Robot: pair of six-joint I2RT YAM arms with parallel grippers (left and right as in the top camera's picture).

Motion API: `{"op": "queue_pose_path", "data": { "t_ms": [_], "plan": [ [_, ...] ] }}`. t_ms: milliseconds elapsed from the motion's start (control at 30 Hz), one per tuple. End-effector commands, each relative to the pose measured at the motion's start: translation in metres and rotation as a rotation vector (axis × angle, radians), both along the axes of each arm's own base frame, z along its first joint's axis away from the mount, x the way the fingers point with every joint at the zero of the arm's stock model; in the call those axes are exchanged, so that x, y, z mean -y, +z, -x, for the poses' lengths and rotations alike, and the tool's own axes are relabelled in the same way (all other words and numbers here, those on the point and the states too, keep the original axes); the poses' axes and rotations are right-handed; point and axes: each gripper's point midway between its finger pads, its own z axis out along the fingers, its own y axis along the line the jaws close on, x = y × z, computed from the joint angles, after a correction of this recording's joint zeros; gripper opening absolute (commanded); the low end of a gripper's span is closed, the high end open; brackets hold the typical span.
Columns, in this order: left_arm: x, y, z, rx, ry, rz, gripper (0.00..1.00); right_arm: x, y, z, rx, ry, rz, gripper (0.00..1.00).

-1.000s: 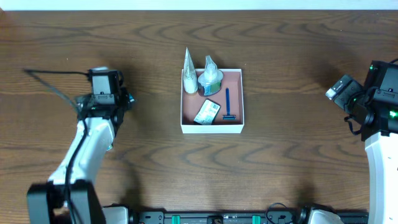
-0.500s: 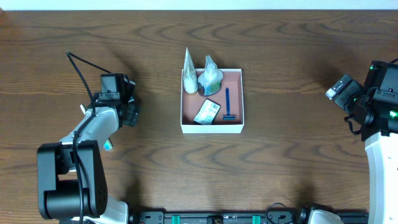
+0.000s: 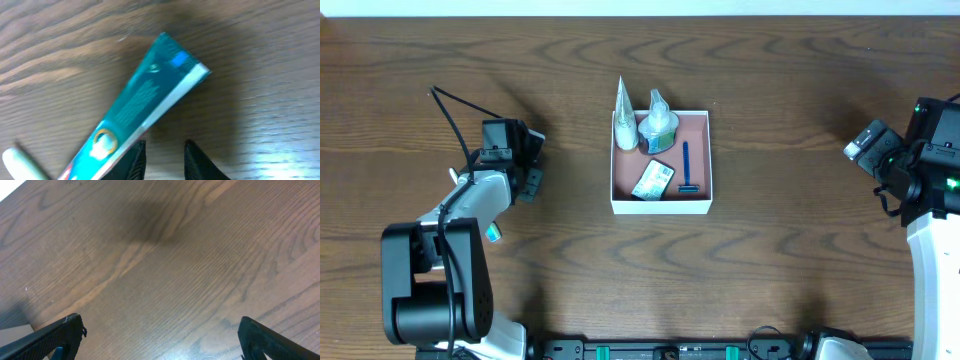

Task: Pack container
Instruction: 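Grasp the toothpaste tube with the left gripper and lift it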

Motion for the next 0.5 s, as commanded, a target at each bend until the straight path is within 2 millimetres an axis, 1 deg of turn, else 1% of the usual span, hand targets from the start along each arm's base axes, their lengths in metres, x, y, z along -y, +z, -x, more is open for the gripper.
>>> {"op": "queue_pose_path", "data": {
  "t_ms": [0,167,233,267,300,333,400,467],
  "plan": [
    [0.0096,-0.0072,0.0032,-0.014,-0.016,0.064,0.26,0.0045,0.0052,0.0009,0.012,-0.018,0.012,0.99],
    [0.0061,-0.0064,0.0017,-0.004,-0.007,0.064,0.27,0.0045,0.0052,0.0009,0.012,-0.018,0.012,0.99],
    [0.0046,-0.0052,0.0005,0.003,-0.004,0.06,0.28,0.0047,0.0052,0.0009,0.012,-0.018,0.012,0.99],
    [0.0047,-0.0047,-0.0001,0.004,-0.011,0.057,0.32,0.0045,0.0052,0.0009,0.012,-0.018,0.012,0.99],
    [0.0047,-0.0042,-0.0004,0.004,-0.025,0.051,0.42,0.0045,0.0052,0.0009,0.012,-0.018,0.012,0.99],
    [0.0047,-0.0041,-0.0005,0.002,-0.045,0.042,0.49,0.0045,0.0052,0.0009,0.012,-0.018,0.012,0.99],
    [0.0046,-0.0038,-0.0011,-0.001,-0.085,0.025,0.54,0.0047,0.0052,0.0009,0.012,-0.019,0.012,0.99],
    [0.0045,-0.0029,-0.0032,0.002,-0.13,0.003,0.55,0.0045,0.0052,0.0009,0.012,-0.018,0.012,0.99]
  ]
}}
